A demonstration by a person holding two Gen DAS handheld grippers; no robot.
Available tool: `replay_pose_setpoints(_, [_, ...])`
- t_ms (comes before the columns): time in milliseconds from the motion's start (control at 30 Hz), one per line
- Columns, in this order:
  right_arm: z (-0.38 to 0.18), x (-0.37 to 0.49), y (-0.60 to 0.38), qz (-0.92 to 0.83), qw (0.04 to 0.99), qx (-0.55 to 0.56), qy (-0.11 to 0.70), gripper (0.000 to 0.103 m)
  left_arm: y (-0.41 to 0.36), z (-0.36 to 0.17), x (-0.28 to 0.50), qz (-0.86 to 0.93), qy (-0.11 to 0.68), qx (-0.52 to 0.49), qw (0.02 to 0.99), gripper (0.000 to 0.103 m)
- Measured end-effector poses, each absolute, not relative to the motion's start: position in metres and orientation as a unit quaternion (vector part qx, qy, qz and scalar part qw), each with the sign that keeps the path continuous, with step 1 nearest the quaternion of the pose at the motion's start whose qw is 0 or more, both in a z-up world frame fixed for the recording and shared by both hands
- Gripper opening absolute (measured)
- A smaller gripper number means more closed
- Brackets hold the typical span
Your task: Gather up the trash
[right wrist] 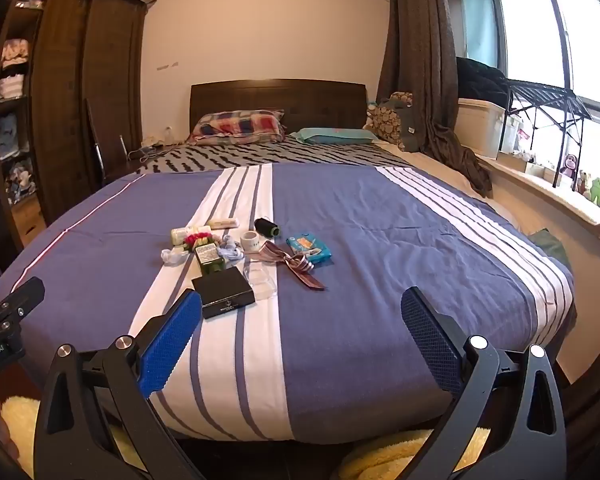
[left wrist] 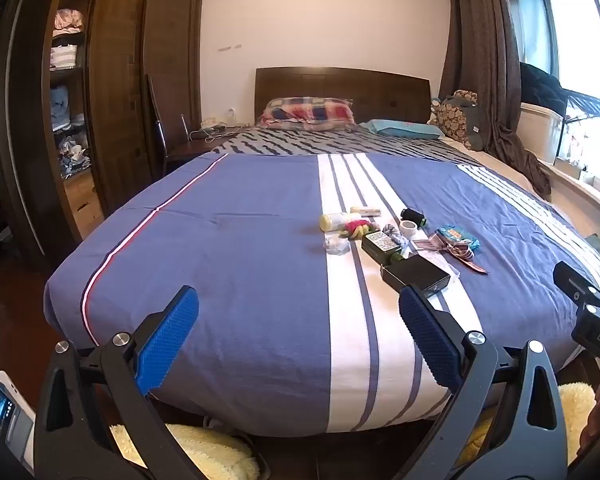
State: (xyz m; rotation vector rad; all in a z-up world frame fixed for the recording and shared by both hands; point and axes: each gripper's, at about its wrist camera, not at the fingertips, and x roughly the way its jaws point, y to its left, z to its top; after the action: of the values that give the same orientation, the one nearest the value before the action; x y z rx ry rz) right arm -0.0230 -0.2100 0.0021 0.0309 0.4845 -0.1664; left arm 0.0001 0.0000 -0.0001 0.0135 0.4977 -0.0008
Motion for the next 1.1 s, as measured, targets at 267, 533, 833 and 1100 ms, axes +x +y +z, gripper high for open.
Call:
replay_pose_setpoints(267, [0.002,-0.022,-0.208,-0.079,0.968,0.018,0.237,0.100,0.001,0.000,0.000,-0.003,0.247,0.000,0.969,0.095])
replay_pose_setpoints(533, [0.004,-0.022,-0.209,-0.070,0.969,0.025,0.235,0.100,0.007,0.005,0.001,-0.006,0.245,0.001,0.970,0.095])
replay_pose_setpoints(833, [0.006,-0.026,-0.211,-0.069,0.970,0.030,0.230,0.100,0.002,0.006,-0.006,-0.002,0.237,0.003,0.972,0.095])
replay_pose_setpoints(1100, [0.008,-0.029,-0.210,-0.067,0.971,0.031,0.226,0.100,0.001,0.006,-0.008,-0.004,0.232,0.001,0.973,0.095])
